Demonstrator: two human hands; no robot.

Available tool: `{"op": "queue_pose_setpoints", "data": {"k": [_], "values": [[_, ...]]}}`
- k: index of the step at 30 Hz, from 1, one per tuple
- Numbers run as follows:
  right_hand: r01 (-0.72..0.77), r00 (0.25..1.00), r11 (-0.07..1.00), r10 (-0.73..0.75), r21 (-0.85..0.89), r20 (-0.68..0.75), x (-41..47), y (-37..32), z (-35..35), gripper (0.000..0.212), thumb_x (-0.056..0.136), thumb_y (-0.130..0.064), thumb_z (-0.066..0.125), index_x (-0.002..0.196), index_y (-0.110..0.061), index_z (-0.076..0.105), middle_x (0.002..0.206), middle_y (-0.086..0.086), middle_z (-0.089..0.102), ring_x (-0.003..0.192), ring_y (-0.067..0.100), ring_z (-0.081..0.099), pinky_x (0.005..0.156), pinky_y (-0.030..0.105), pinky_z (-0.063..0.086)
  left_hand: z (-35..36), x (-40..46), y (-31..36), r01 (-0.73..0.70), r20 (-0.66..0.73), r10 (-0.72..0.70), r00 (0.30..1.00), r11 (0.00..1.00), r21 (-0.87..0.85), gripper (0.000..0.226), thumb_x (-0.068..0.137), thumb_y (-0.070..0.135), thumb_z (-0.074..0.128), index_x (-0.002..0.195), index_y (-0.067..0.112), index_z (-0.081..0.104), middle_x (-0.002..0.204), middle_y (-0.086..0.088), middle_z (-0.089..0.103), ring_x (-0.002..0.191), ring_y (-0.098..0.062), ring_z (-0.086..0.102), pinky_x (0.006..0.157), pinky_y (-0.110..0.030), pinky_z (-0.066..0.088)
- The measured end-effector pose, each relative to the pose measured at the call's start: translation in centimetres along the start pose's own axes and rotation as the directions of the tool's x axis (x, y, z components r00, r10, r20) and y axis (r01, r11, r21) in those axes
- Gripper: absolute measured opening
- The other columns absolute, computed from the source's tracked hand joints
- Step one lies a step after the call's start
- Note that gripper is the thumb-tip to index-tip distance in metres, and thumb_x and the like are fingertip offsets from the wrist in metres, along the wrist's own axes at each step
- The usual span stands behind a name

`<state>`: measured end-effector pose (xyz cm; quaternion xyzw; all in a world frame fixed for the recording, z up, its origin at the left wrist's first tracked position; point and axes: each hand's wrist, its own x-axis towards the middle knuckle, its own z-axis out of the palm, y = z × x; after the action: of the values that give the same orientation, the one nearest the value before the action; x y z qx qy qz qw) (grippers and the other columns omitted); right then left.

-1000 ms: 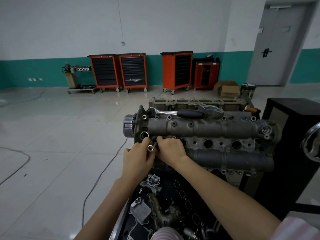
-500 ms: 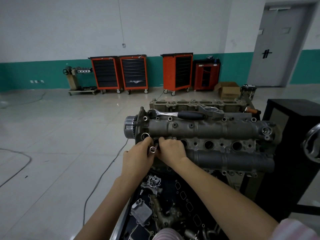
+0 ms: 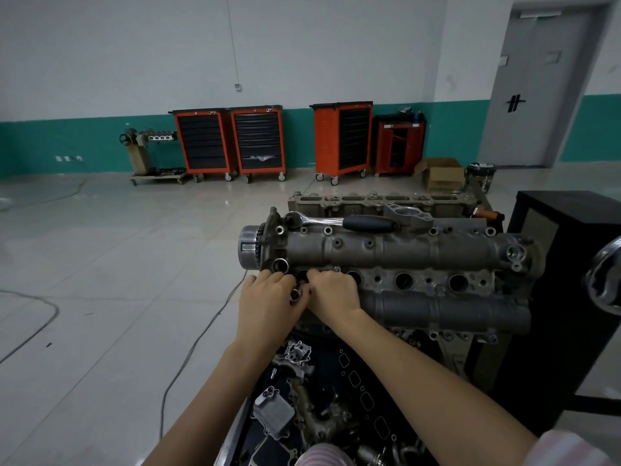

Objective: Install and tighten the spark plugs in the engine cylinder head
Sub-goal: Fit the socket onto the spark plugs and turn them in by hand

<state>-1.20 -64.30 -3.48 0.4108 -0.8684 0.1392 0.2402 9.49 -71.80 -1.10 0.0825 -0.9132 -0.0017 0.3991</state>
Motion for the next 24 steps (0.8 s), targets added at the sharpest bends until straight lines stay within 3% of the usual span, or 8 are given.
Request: {"op": "queue_pose_setpoints", "data": {"k": [3, 5, 8, 12, 17, 21, 24], "values": [[-0.012, 1.0, 1.0, 0.013, -0.013, 0.013, 0.1, -0.1, 0.0, 0.024, 0.089, -0.027, 0.042, 0.096, -0.007, 0.054, 0.091, 0.013, 0.067, 0.082, 0.031, 0.063, 0.058, 0.03, 0.031, 0.2, 0.2, -0.2, 0.036, 0.024, -0.031, 0.999, 0.975, -0.218, 0.035, 0.074, 0.01, 0.073, 0.068, 0.016, 0.039, 0.064, -0.002, 0.047, 0.056, -0.02, 0.043, 0.051, -0.028, 0.032], [-0.005, 1.0, 1.0, 0.006, -0.031, 0.029, 0.2, 0.0, -0.1, 0.023, 0.09, -0.023, 0.041, 0.099, -0.007, 0.054, 0.093, 0.014, 0.066, 0.085, 0.032, 0.063, 0.059, 0.03, 0.031, 0.4, 0.0, -0.2, 0.082, 0.079, -0.063, 0.995, 0.959, -0.272, 0.032, 0.08, 0.012, 0.066, 0.074, 0.016, 0.034, 0.07, 0.001, 0.044, 0.06, -0.019, 0.041, 0.052, -0.027, 0.031], [0.026, 0.998, 0.999, -0.024, -0.037, 0.054, 0.2, 0.1, -0.1, 0.022, 0.091, -0.022, 0.041, 0.101, -0.008, 0.055, 0.097, 0.012, 0.066, 0.09, 0.03, 0.062, 0.061, 0.03, 0.031, 0.5, 0.0, -0.1, 0.154, 0.163, -0.115, 0.98, 0.955, -0.252, 0.03, 0.085, 0.028, 0.059, 0.075, 0.019, 0.033, 0.066, 0.009, 0.041, 0.057, -0.012, 0.04, 0.048, -0.023, 0.026], [0.031, 0.999, 1.0, -0.031, -0.006, 0.041, 0.2, 0.2, 0.0, 0.024, 0.093, -0.023, 0.04, 0.1, -0.008, 0.057, 0.097, 0.01, 0.067, 0.089, 0.03, 0.062, 0.062, 0.029, 0.031, 0.1, 1.0, 0.0, 0.178, 0.205, -0.15, 0.967, 0.976, -0.124, 0.041, 0.086, 0.047, 0.05, 0.059, 0.024, 0.028, 0.055, 0.008, 0.037, 0.05, -0.009, 0.038, 0.045, -0.022, 0.022], [0.04, 0.999, 0.999, -0.04, 0.022, 0.005, 0.1, 0.1, 0.0, 0.025, 0.091, -0.023, 0.044, 0.094, -0.005, 0.06, 0.091, 0.015, 0.067, 0.084, 0.033, 0.063, 0.06, 0.031, 0.031, 0.0, 0.8, -0.4, 0.15, 0.203, -0.137, 0.97, 0.987, -0.054, 0.042, 0.091, 0.036, 0.051, 0.058, 0.022, 0.029, 0.054, 0.009, 0.034, 0.051, -0.014, 0.037, 0.045, -0.022, 0.02], [-0.002, 0.999, 1.0, 0.002, -0.021, 0.038, 0.3, -0.1, -0.3, 0.022, 0.089, -0.023, 0.043, 0.096, -0.006, 0.056, 0.092, 0.013, 0.066, 0.084, 0.031, 0.063, 0.058, 0.03, 0.032, -0.1, 0.5, -0.5, 0.095, 0.223, -0.051, 0.974, 0.977, -0.193, 0.028, 0.09, 0.024, 0.057, 0.075, 0.014, 0.035, 0.071, 0.004, 0.04, 0.061, -0.016, 0.037, 0.053, -0.026, 0.023], [0.001, 0.999, 0.999, 0.001, -0.045, 0.039, 0.3, -0.1, -0.4, 0.021, 0.089, -0.02, 0.043, 0.098, -0.006, 0.056, 0.094, 0.013, 0.066, 0.085, 0.031, 0.063, 0.058, 0.031, 0.032, -0.1, 0.5, -0.7, 0.079, 0.235, -0.017, 0.972, 0.963, -0.256, 0.028, 0.086, 0.019, 0.06, 0.077, 0.014, 0.033, 0.073, 0.004, 0.04, 0.063, -0.017, 0.037, 0.053, -0.026, 0.024]]}}
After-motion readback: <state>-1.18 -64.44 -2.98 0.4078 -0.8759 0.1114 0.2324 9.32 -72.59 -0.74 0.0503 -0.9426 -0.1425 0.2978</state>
